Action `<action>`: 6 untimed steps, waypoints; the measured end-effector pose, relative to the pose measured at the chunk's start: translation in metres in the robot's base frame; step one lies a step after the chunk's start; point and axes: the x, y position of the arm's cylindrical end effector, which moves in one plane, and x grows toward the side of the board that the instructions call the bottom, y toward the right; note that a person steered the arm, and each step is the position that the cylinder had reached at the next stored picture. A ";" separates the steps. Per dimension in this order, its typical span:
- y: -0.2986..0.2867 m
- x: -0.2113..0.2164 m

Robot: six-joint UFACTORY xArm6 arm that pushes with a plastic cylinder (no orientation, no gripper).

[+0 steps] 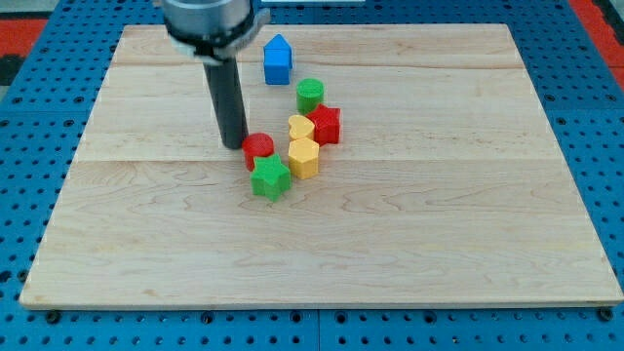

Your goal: Keep red star on right side of yellow heart

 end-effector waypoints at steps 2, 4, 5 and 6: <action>0.019 0.030; -0.012 0.006; 0.001 -0.055; 0.021 -0.062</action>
